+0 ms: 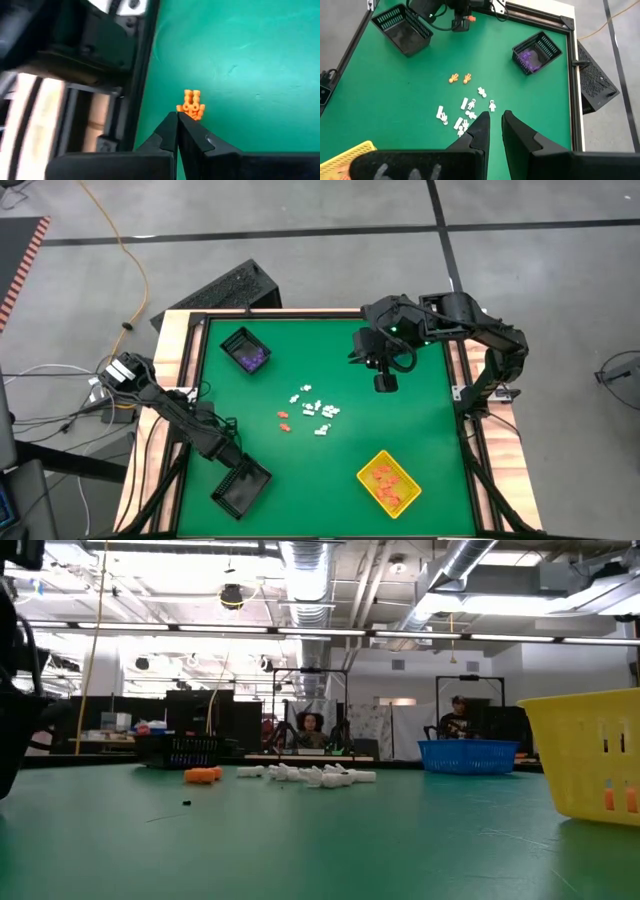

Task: Sort Halloween decoration
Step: Put the orange skeleton toy into the yellow basket

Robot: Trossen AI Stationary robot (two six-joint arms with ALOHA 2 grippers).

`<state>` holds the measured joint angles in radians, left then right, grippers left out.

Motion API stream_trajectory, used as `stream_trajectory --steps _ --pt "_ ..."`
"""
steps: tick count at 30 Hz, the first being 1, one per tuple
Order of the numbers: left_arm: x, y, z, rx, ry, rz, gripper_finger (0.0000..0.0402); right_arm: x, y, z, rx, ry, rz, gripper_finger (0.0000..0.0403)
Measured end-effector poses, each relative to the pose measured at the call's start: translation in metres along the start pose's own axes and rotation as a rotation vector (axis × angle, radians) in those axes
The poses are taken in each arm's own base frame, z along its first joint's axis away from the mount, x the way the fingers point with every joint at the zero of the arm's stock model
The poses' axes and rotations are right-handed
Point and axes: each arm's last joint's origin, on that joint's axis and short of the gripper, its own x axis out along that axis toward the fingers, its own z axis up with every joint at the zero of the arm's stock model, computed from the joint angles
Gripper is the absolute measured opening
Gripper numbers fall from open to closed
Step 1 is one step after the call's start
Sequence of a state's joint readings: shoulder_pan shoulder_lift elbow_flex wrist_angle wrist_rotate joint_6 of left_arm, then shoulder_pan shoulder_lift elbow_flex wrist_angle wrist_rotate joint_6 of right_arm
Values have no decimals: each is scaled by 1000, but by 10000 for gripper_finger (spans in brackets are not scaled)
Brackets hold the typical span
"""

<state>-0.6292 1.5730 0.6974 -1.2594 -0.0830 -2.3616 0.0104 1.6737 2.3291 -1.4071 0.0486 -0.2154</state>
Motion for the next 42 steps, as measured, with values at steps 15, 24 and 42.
stream_trajectory --steps 15,24,42 --pt "-51 -31 -13 -95 -156 -864 0 0 0 -1 7 10 2 70" --pt "-96 -17 7 -74 -191 -1046 0 24 -12 5 56 12 -5 70" --pt "-100 50 47 248 -166 -688 0 177 10 36 -74 -106 427 48"
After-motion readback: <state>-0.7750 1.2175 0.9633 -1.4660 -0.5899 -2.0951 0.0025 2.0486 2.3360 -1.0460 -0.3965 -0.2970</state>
